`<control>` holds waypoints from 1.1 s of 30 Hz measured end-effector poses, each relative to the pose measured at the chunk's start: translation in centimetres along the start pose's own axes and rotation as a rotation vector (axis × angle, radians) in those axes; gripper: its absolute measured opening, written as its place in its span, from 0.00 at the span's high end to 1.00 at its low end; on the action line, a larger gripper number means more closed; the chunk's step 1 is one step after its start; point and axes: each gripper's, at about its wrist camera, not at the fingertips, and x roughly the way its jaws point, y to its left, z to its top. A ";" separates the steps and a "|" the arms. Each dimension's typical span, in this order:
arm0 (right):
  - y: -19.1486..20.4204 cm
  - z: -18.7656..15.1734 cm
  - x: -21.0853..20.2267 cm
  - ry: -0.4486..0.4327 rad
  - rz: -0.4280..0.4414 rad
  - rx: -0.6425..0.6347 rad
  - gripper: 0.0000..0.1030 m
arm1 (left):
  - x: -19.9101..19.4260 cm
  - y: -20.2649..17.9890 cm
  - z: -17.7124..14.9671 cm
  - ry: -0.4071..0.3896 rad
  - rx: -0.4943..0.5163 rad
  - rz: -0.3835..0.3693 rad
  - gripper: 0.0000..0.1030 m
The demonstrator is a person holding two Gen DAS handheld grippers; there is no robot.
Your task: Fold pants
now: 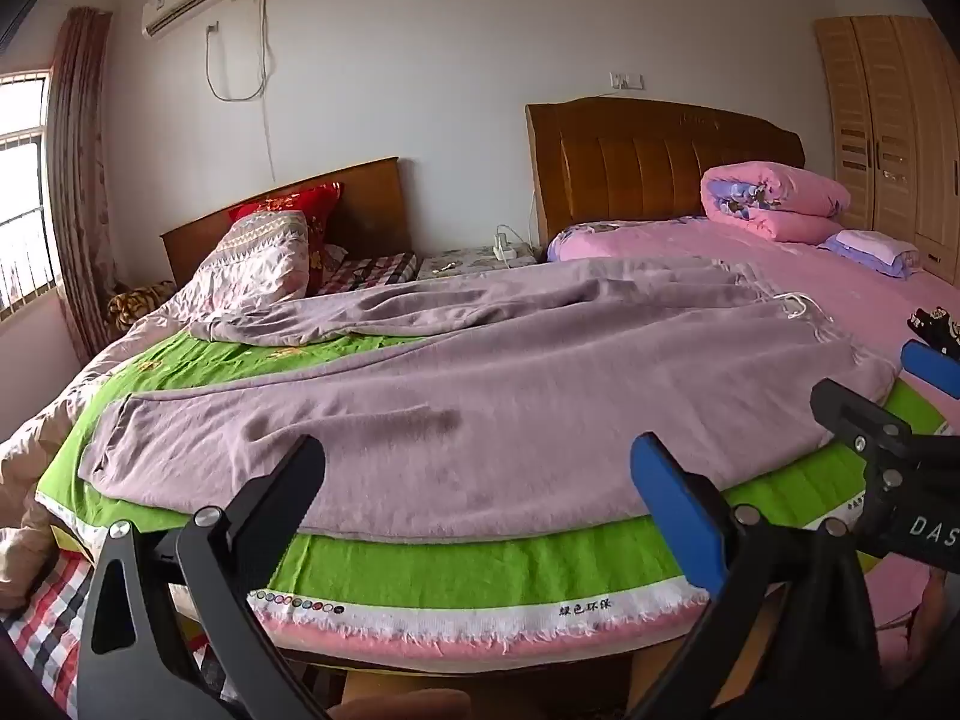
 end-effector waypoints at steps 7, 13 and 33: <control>0.0 0.0 0.0 0.003 -0.003 -0.008 0.04 | 0.0 0.1 0.0 0.009 -0.005 -0.005 0.01; 0.0 0.0 0.0 0.003 -0.004 -0.009 0.04 | -0.1 0.1 0.0 0.010 -0.005 -0.007 0.01; -0.3 -0.2 0.3 0.009 -0.003 -0.004 0.04 | 0.4 0.4 -1.1 0.024 -0.006 -0.008 0.01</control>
